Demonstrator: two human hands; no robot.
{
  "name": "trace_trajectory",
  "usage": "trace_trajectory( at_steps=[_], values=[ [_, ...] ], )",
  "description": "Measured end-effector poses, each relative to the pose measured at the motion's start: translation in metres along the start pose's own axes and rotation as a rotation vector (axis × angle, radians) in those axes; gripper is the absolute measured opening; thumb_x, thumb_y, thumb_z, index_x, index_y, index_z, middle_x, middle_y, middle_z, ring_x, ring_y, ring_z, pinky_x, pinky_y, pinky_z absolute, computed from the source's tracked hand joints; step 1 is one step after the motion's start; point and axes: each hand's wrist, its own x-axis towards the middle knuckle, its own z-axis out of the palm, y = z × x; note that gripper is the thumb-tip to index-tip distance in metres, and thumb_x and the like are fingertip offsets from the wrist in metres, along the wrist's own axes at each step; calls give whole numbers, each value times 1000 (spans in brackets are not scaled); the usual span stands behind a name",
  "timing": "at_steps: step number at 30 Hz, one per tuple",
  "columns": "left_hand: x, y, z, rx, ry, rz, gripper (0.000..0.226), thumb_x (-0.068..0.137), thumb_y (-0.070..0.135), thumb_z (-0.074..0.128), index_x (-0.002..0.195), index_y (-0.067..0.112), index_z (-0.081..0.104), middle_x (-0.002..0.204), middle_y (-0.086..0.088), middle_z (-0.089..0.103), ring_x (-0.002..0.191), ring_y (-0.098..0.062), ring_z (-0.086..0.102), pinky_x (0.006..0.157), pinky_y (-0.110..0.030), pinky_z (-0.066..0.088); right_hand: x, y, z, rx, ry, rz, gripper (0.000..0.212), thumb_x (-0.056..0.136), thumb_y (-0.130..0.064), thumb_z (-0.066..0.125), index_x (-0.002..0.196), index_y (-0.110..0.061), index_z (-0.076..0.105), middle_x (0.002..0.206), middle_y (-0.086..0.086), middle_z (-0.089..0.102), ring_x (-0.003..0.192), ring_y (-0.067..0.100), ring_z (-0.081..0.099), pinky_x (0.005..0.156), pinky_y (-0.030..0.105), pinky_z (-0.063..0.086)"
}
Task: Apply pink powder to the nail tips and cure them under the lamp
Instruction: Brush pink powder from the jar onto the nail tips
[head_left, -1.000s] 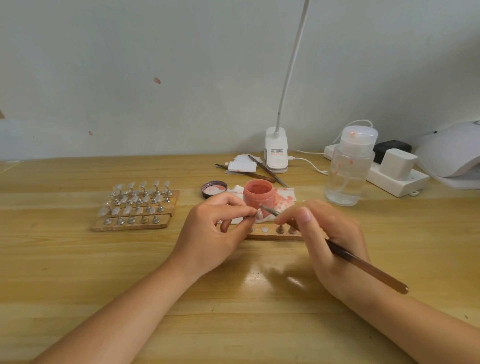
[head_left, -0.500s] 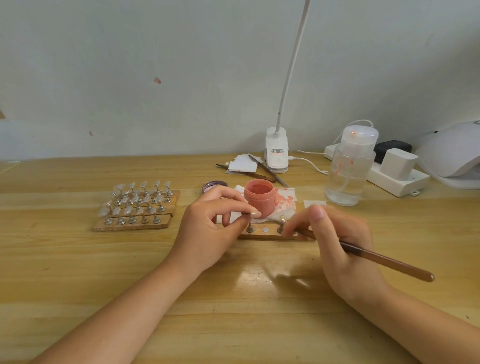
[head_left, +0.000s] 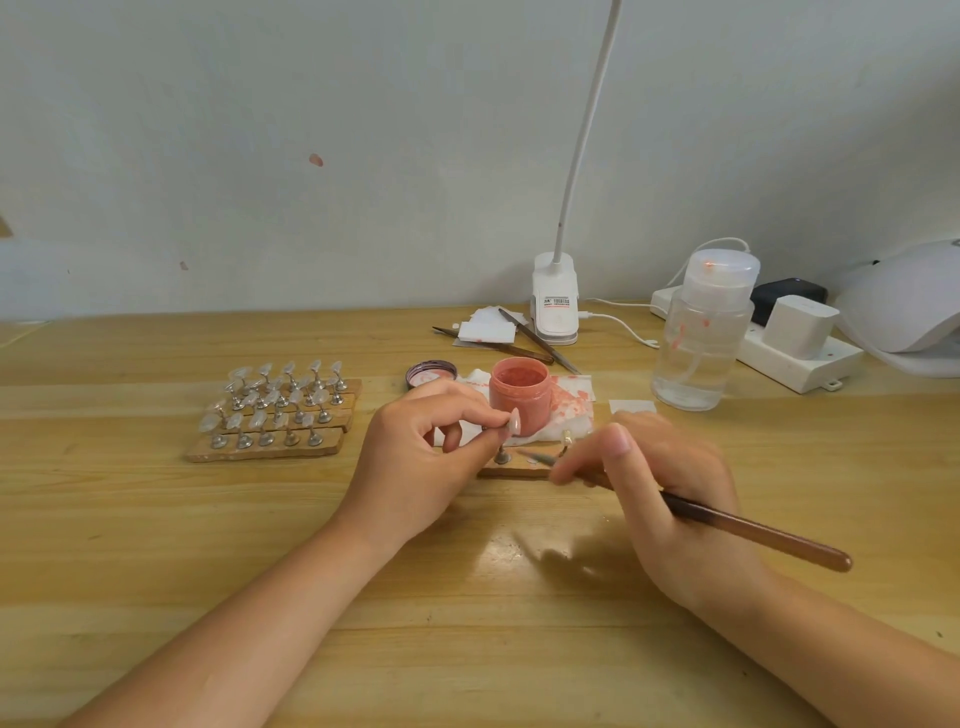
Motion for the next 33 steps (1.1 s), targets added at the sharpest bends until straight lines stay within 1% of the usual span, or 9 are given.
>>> trace_trajectory(
  at_steps=[3,8,11,14,19,22,26,29,33],
  values=[
    [0,0,0,-7,-6,-8,29,70,3,74,71,30,65,73,8,62,50,-13,38,50,-19,31,1,0,1,-6,8,24,52,95,-49,29,79,-20,68,75,-21,59,72,1,58,64,20,43],
    [-1,0,0,-6,-1,-39,32,68,-3,75,69,28,66,72,6,61,50,-11,36,50,-27,31,0,0,1,3,-18,20,59,96,-48,27,70,-16,69,68,-21,58,67,-4,56,63,15,40],
    [-1,0,0,-4,-8,-21,30,69,-2,75,73,26,67,72,8,60,49,-11,35,49,-25,30,0,0,1,2,-7,37,53,95,-50,29,75,-19,68,72,-19,60,71,-1,58,65,18,43],
    [-1,-1,0,-12,-3,-33,32,68,-4,75,72,27,67,71,9,59,49,-9,34,50,-27,30,0,-1,1,25,-23,44,57,95,-50,28,70,-19,68,68,-22,57,66,-2,56,64,18,41],
    [-2,-1,0,-6,-5,-12,17,67,13,70,72,29,66,70,10,58,48,-8,33,50,-25,29,1,0,2,-12,-21,47,54,95,-48,30,74,-16,68,69,-19,57,68,-2,54,65,14,39],
    [-2,-1,0,-9,-13,-17,18,67,11,69,72,28,66,71,10,59,48,-7,33,50,-24,30,0,0,2,13,-31,42,56,95,-47,29,69,-16,67,66,-16,59,66,1,56,63,19,42],
    [-2,-1,0,-10,-19,-2,22,68,8,71,72,29,65,72,11,59,47,-8,32,49,-18,30,2,-2,2,-26,-29,26,46,95,-45,32,77,-22,67,72,-18,58,71,-1,55,65,12,40],
    [-1,-2,0,-1,-14,-29,30,68,-1,74,71,27,66,72,9,59,46,-9,30,50,-18,29,0,-1,2,25,-50,43,57,95,-48,30,69,-16,69,67,-16,60,66,-3,56,63,12,40],
    [-2,-2,0,6,-12,-7,22,68,7,73,72,27,66,72,9,59,46,-8,30,49,-17,29,2,-3,1,-14,-18,16,41,95,-42,36,79,-21,67,76,-21,58,72,-2,57,66,12,40]
  ],
)
